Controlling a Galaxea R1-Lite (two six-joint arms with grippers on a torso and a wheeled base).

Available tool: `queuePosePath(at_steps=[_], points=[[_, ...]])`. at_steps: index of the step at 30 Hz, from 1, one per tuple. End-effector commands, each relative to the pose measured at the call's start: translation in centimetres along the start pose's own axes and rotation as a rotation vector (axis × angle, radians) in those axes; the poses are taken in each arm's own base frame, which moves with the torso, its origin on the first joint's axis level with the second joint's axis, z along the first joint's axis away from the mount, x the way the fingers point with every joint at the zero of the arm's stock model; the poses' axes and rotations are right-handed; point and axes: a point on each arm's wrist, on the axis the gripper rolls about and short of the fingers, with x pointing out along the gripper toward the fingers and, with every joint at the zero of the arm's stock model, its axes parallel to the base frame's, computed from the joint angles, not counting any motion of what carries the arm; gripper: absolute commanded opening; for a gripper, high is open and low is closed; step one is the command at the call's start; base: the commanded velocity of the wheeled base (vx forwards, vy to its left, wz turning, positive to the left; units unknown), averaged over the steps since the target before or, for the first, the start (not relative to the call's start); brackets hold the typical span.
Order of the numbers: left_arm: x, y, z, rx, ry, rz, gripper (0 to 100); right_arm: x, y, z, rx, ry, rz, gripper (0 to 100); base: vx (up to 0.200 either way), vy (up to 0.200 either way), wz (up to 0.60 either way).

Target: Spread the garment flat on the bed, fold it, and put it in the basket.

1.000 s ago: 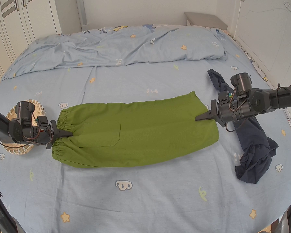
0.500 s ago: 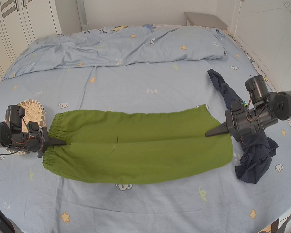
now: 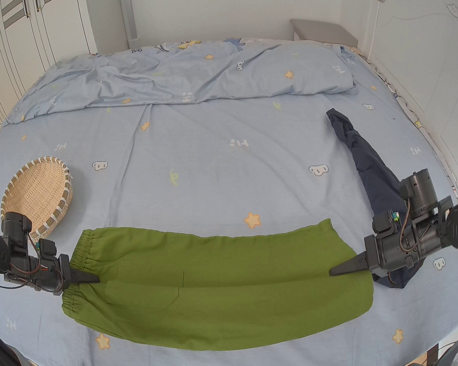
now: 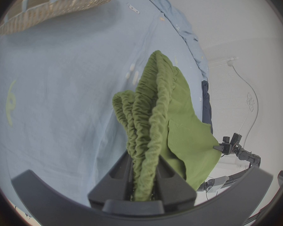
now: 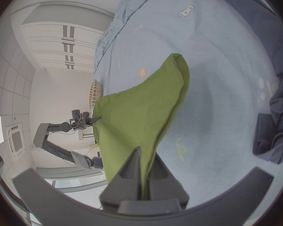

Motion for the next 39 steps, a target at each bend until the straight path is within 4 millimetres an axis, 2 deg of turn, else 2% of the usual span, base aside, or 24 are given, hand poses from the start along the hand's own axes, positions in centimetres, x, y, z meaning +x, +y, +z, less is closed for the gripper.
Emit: queuePosePath(at_steps=[1, 11, 12, 18, 22, 29, 30, 32, 33, 35, 36, 39], points=[[-0.3, 0.5, -1.9, -0.010, 0.016, 0.007, 0, 1.1, -1.0, -2.8, -0.001, 0.044, 0.007, 0, 0.000, 0.000, 0.00], [-0.6, 0.5, -2.6, 0.026, -0.028, 0.006, 0, 3.8, -2.9, -2.7, -0.004, 0.054, 0.010, 0, 0.000, 0.000, 0.00], [-0.6, 0.6, -2.6, 0.028, -0.034, 0.007, 0, 4.0, -3.0, -2.8, 0.001, 0.060, 0.009, 100, 0.000, 0.000, 0.00], [-1.0, 0.7, -2.8, 0.049, -0.073, 0.011, 0, 4.0, -3.6, -3.0, 0.019, 0.064, -0.003, 100, 0.000, 0.000, 0.00], [-1.7, 0.4, -2.6, 0.085, -0.119, 0.022, 0, 2.4, -4.1, -1.5, 0.031, -0.035, -0.014, 100, 0.000, 0.000, 0.00], [-3.2, 0.1, -2.7, 0.161, -0.186, 0.042, 0, -0.4, -1.4, -2.3, -0.048, -0.112, 0.028, 100, 0.000, 0.000, 0.00], [-3.4, 0.1, -2.7, 0.181, -0.199, 0.051, 0, -0.8, 0.3, -3.2, -0.072, -0.102, 0.062, 100, 0.000, 0.000, 0.00], [-3.5, 0.1, -2.6, 0.195, -0.201, 0.056, 0, -0.8, 2.3, -4.5, -0.090, -0.064, 0.110, 100, 0.000, 0.000, 0.00], [-3.5, 0.1, -2.6, 0.195, -0.201, 0.056, 0, -0.8, 2.3, -4.5, -0.090, -0.064, 0.110, 100, 0.000, 0.000, 0.00], [-3.4, 0.2, -2.5, 0.197, -0.203, 0.059, 0, -0.4, 3.6, -5.7, -0.113, -0.012, 0.148, 100, 0.000, 0.000, 0.00], [-3.5, 0.2, -2.3, 0.199, -0.209, 0.064, 0, 0.0, 3.7, -6.3, -0.122, 0.012, 0.150, 100, 0.000, 0.000, 0.00], [-4.2, 0.1, -1.8, 0.215, -0.251, 0.094, 0, 1.2, 2.9, -5.8, -0.094, 0.037, 0.121, 100, 0.000, 0.000, 0.00]])
